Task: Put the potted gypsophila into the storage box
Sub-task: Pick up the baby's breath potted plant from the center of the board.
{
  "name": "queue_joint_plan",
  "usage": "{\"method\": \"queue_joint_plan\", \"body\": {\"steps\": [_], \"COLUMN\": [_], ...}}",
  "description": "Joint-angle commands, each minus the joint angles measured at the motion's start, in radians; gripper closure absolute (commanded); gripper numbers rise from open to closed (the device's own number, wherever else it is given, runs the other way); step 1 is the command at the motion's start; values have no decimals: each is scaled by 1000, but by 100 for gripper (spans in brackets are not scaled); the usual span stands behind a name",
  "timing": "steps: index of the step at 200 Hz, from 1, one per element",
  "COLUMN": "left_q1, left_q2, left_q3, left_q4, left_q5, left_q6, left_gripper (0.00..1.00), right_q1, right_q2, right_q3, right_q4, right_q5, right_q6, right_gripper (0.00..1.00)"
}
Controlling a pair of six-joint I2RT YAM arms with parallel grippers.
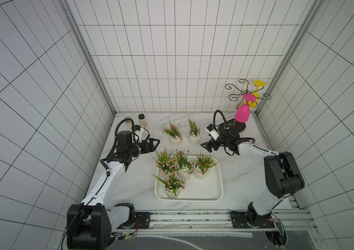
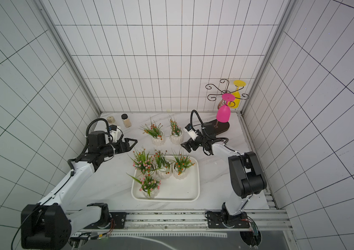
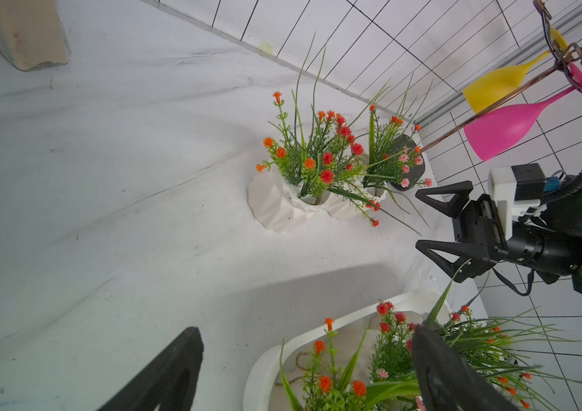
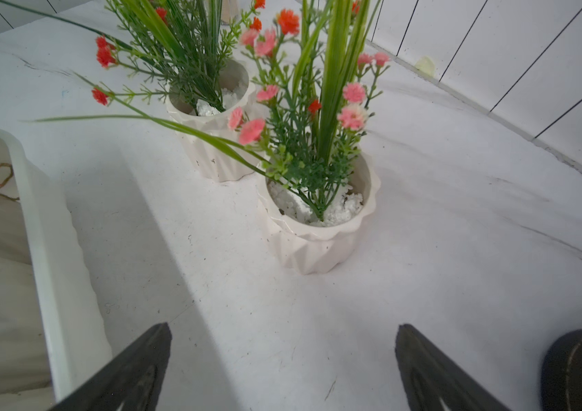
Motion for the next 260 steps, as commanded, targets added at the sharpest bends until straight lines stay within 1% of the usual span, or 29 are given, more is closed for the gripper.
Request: {"method": "queue_joint_plan", "body": {"steps": [1, 83, 142, 198, 260], "left_q1": [4, 4, 4, 4, 4], "left_q2": [0, 10, 14, 14, 16], "left_q3": [-10, -20, -26, -27, -27], "left_q4": [40, 51, 66, 69, 74], "left_q5": [23, 39, 63, 65, 62], "left_q6": [-8, -20, -32, -33, -35], "left_gripper": [9, 9, 9, 10, 10], "right_q1": [7, 23, 59, 72, 82], "right_q2": [48, 209, 292, 360, 374], "right_q3": [113, 251, 344, 420, 404], "right_q4": [-1, -26, -47, -38, 81], "right_q5": [-53, -101, -104, -90, -98], "right_q6": [-92, -144, -167, -124, -71], "right_gripper": [1, 1, 1, 1, 1]}}
